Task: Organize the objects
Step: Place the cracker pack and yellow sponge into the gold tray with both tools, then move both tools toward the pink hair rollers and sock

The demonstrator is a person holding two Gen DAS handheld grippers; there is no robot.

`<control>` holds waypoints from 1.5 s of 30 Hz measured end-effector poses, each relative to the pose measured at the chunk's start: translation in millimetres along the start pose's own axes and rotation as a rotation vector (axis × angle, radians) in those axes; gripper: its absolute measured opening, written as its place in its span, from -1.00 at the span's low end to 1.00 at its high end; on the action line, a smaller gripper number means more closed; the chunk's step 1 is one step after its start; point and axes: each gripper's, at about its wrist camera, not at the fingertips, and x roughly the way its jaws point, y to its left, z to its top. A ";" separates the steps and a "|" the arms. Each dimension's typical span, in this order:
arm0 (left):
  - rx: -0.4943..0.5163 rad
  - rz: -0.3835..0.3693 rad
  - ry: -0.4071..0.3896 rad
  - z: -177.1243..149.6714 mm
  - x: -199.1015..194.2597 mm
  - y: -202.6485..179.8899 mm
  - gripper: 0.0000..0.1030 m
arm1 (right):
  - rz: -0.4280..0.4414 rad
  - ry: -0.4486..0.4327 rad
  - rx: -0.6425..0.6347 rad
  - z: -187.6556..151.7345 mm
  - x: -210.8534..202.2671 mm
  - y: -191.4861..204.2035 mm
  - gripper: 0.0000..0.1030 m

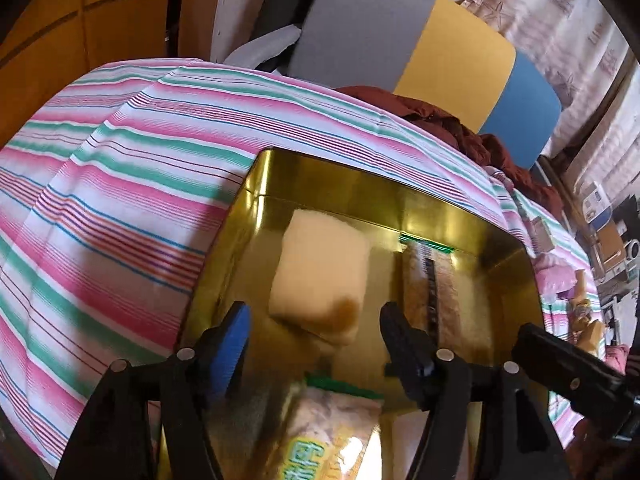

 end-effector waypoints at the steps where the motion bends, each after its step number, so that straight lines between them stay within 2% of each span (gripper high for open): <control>1: -0.004 -0.006 -0.006 -3.6 -3.3 -1.1 0.34 | 0.001 -0.002 -0.003 -2.5 -2.3 -0.2 0.65; 8: -0.015 -0.011 -0.056 -21.1 -22.5 -12.1 0.34 | 0.003 -0.025 -0.032 -12.2 -20.7 -2.5 0.66; 18: 0.036 -0.078 -0.054 -41.7 -34.5 -53.4 0.34 | -0.028 -0.098 -0.056 -21.7 -62.0 -23.5 0.69; 36: 0.209 -0.157 -0.018 -70.4 -33.6 -146.7 0.34 | -0.154 -0.157 0.079 -37.1 -118.6 -128.9 0.76; 45: 0.290 -0.207 -0.012 -68.2 -32.3 -199.1 0.34 | -0.289 -0.166 0.068 -28.9 -128.6 -182.9 0.77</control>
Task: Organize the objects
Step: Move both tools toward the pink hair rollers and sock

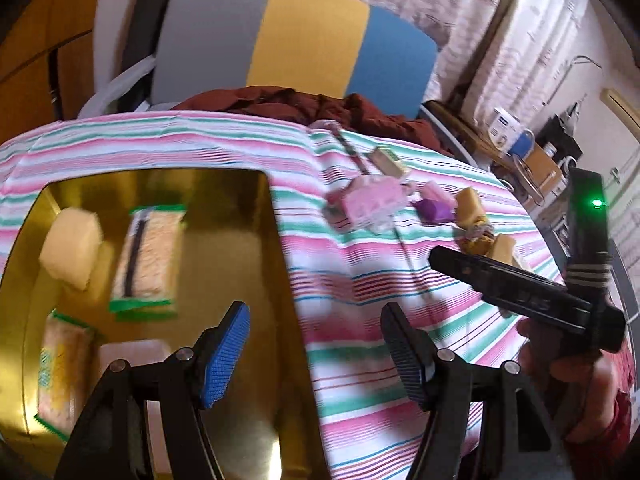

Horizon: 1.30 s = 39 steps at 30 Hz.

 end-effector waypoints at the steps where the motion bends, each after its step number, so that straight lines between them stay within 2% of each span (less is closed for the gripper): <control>1: 0.010 -0.007 0.002 2.9 3.1 -6.3 0.34 | -0.019 -0.006 -0.011 3.2 1.4 -6.8 0.77; 7: 0.034 -0.024 0.016 18.6 24.8 -34.6 0.34 | -0.090 -0.044 -0.026 11.5 6.3 -42.5 0.77; 10: 0.024 -0.025 0.032 27.3 38.5 -43.5 0.34 | -0.061 -0.059 0.020 4.8 7.9 -58.0 0.80; 12: 0.028 -0.015 0.045 33.7 48.1 -49.1 0.34 | -0.057 -0.028 0.050 2.4 13.8 -64.9 0.80; 15: 0.030 -0.006 0.052 45.4 64.1 -56.5 0.34 | -0.031 -0.029 0.074 6.2 12.7 -68.7 0.80; 19: -0.004 -0.006 0.059 61.8 84.5 -59.2 0.35 | -0.039 -0.058 0.067 12.6 5.6 -70.2 0.81; 27: -0.077 0.022 0.094 89.4 126.2 -56.8 0.36 | -0.031 -0.015 0.110 14.7 13.0 -75.8 0.84; 35: -0.009 0.070 0.092 98.7 149.4 -65.0 0.33 | -0.050 -0.022 0.098 15.6 11.1 -74.2 0.84; 39: 0.001 0.059 0.073 94.7 151.4 -61.0 0.31 | -0.049 -0.012 0.131 16.0 11.6 -81.0 0.84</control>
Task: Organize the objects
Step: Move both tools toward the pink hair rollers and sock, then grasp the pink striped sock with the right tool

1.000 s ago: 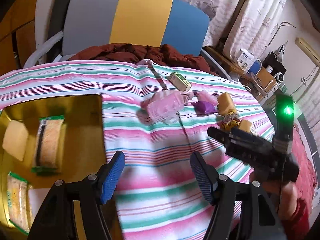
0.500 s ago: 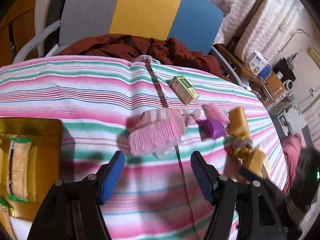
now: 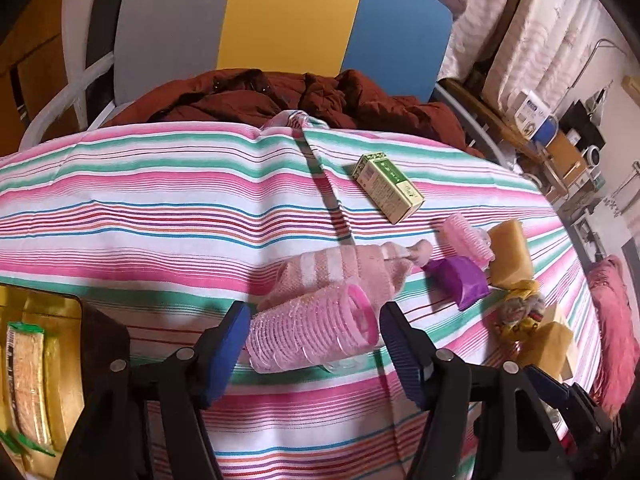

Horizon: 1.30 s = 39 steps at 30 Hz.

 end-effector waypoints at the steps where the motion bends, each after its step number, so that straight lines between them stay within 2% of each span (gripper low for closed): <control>1: 0.007 -0.004 -0.005 -0.8 -1.1 0.1 0.28 | -0.002 -0.001 0.002 0.6 0.0 -1.3 0.84; 7: 0.108 0.007 -0.043 -15.6 -12.4 -9.1 0.19 | -0.010 0.002 -0.002 1.6 1.9 -1.4 0.84; 13: 0.147 0.000 -0.076 -45.3 -29.4 -15.1 0.18 | -0.008 -0.007 0.015 2.3 1.0 -4.4 0.84; 16: 0.155 -0.006 -0.083 -60.9 -36.4 -14.4 0.17 | 0.028 -0.021 0.024 3.1 -0.8 -3.9 0.84; 22: 0.127 -0.028 -0.062 -82.9 -37.1 -7.0 0.13 | 0.187 -0.039 0.048 3.4 -1.9 3.2 0.84; 27: 0.124 -0.042 -0.060 -92.7 -39.4 -6.6 0.10 | 0.216 -0.037 -0.007 0.5 0.0 18.8 0.84; 34: 0.171 -0.054 -0.072 -103.7 -48.2 -15.5 0.08 | 0.274 -0.012 -0.141 -8.8 1.2 44.5 0.84; 37: 0.201 -0.056 -0.079 -110.2 -51.3 -20.8 0.08 | 0.271 0.009 -0.189 -13.5 5.8 53.0 0.65; 39: 0.208 -0.054 -0.079 -112.0 -51.9 -22.2 0.07 | 0.275 0.029 -0.206 -16.1 9.8 55.8 0.39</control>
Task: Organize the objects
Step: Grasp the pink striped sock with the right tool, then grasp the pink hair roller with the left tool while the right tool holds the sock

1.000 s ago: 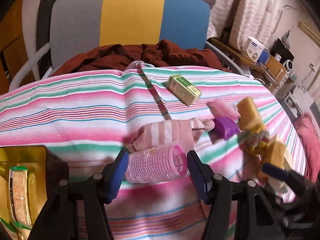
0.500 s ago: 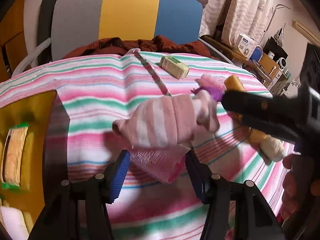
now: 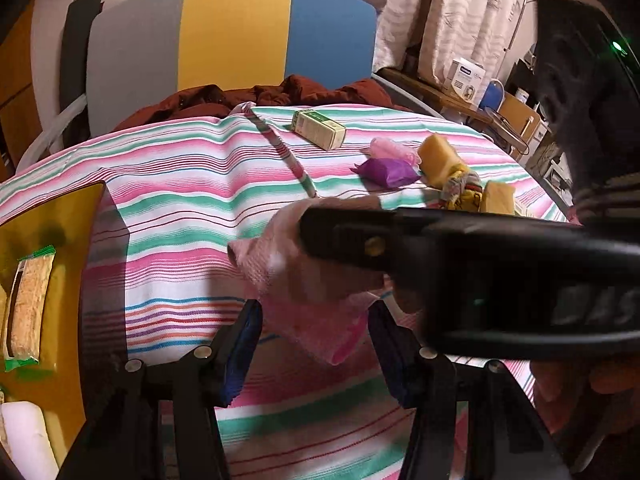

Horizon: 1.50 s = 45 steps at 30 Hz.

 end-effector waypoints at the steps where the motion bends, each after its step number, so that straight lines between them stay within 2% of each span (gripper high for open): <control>1: 0.000 -0.001 0.001 -0.1 0.2 0.0 0.07 | 0.012 0.006 -0.001 -0.9 1.5 0.6 0.30; 3: 0.003 -0.005 0.002 -0.6 0.6 0.4 0.06 | 0.038 0.003 0.007 -0.8 0.8 0.6 -0.16; 4: 0.008 -0.003 0.002 -0.4 0.9 0.0 0.06 | 0.047 -0.002 0.016 0.0 -0.8 -0.5 -0.23; 8: 0.045 0.016 0.015 -3.1 4.4 -3.9 -0.01 | 0.015 -0.013 0.072 0.7 -5.5 -13.2 -0.35; 11: -0.007 -0.010 0.061 -8.9 12.4 3.2 -0.17 | 0.014 -0.026 0.188 1.2 -11.8 -38.0 -0.44; 13: -0.049 -0.034 0.070 -12.0 14.2 8.0 -0.29 | -0.018 -0.023 0.236 0.8 -14.8 -52.1 -0.52; 15: -0.060 -0.038 0.072 -12.8 14.1 8.7 -0.29 | -0.079 -0.007 0.259 -0.8 -14.8 -61.5 -0.58; 17: -0.060 -0.038 0.075 -13.3 13.4 7.7 -0.29 | -0.097 0.014 0.279 -1.8 -11.9 -66.6 -0.58; 19: -0.078 -0.049 0.075 -14.2 11.6 8.8 -0.29 | -0.045 0.008 0.312 -1.3 -13.4 -69.8 -0.51; 20: -0.087 -0.046 0.078 -14.5 11.5 8.6 -0.29 | -0.019 0.000 0.310 -0.7 -14.4 -68.3 -0.33; 21: -0.097 -0.051 0.083 -14.9 11.9 9.7 -0.29 | 0.003 -0.014 0.298 0.5 -17.1 -64.4 0.11; 22: -0.103 -0.056 0.083 -14.3 12.6 10.9 -0.29 | 0.008 -0.034 0.276 1.7 -20.9 -58.0 0.37; 23: -0.108 -0.058 0.083 -13.7 12.8 11.6 -0.29 | 0.026 -0.060 0.244 2.4 -25.0 -49.6 0.76; 25: -0.109 -0.061 0.087 -12.9 13.3 11.1 -0.29 | 0.043 -0.056 0.166 2.9 -24.7 -33.0 0.77; 28: -0.106 -0.062 0.088 -11.7 14.3 10.8 -0.28 | -0.034 0.025 0.072 -0.9 -7.4 -16.3 0.53; 30: -0.116 -0.058 0.090 -11.6 14.8 11.8 -0.28 | -0.033 0.077 0.062 -4.0 1.9 -15.9 -0.19; 33: -0.109 -0.038 0.100 -11.8 15.9 12.7 -0.31 | -0.036 0.081 0.132 -6.8 -1.2 -29.8 -0.25; 36: -0.122 -0.039 0.105 -12.6 15.9 15.9 -0.30 | -0.133 0.057 0.193 -7.4 -11.1 -49.6 -0.27; 39: -0.151 -0.048 0.109 -12.3 15.3 20.3 -0.32 | -0.103 0.057 0.287 -9.1 -15.8 -70.8 -0.27; 41: -0.187 -0.092 0.094 -10.5 12.5 21.6 -0.33 | -0.091 0.069 0.315 -9.1 -13.6 -75.6 -0.27; 43: -0.198 -0.111 0.073 -6.5 8.3 18.4 -0.28 | -0.084 0.081 0.315 -9.2 -10.2 -73.5 -0.27; 45: -0.181 -0.098 0.064 2.1 9.3 12.8 0.02 | -0.086 0.083 0.311 -8.7 -10.0 -72.9 -0.27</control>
